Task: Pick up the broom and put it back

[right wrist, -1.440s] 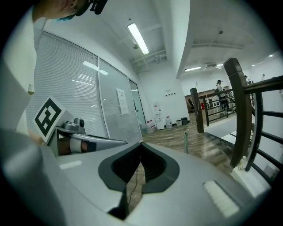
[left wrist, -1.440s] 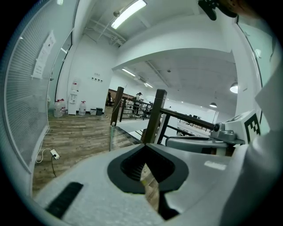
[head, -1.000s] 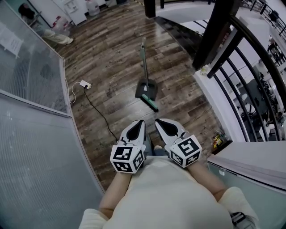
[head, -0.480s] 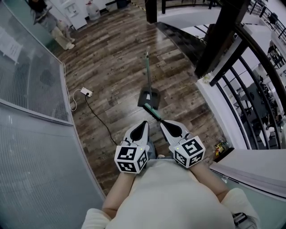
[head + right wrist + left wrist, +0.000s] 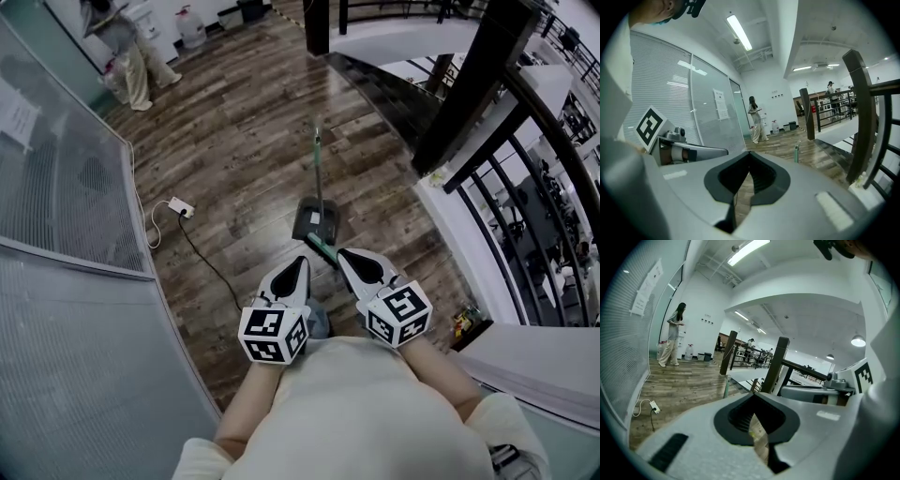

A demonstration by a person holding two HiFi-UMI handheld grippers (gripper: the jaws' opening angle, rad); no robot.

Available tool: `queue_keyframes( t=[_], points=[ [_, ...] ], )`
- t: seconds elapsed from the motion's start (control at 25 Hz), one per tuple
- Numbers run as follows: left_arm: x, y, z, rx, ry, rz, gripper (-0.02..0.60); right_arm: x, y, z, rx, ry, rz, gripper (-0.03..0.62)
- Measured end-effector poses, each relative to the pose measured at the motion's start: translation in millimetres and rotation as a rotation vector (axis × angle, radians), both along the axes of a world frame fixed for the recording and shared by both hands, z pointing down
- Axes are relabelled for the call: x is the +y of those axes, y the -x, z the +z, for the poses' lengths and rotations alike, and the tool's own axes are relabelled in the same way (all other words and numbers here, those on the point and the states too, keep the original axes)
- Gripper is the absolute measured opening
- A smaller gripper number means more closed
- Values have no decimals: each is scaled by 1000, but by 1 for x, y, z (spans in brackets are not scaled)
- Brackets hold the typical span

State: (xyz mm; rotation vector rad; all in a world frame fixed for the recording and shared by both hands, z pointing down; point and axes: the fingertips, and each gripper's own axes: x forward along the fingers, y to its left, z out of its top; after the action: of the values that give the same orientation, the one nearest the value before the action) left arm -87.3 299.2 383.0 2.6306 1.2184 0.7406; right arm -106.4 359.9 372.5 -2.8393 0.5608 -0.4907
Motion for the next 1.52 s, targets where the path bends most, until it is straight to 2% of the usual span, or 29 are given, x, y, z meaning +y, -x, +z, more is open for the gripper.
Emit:
queue_keyframes(
  t=[0.44, 0.76, 1.16, 1.52],
  points=[
    [-8, -77, 0, -24, -1, 40, 0, 2, -83, 3, -19, 28, 58, 5],
    [-19, -123, 22, -66, -9, 65, 0, 3, -133, 18, -34, 37, 115, 5],
    [-20, -166, 57, -120, -24, 101, 0, 18, -184, 54, -89, 49, 187, 8],
    [-25, -206, 96, -160, -35, 91, 0, 32, -228, 103, -158, 68, 206, 49]
  ],
)
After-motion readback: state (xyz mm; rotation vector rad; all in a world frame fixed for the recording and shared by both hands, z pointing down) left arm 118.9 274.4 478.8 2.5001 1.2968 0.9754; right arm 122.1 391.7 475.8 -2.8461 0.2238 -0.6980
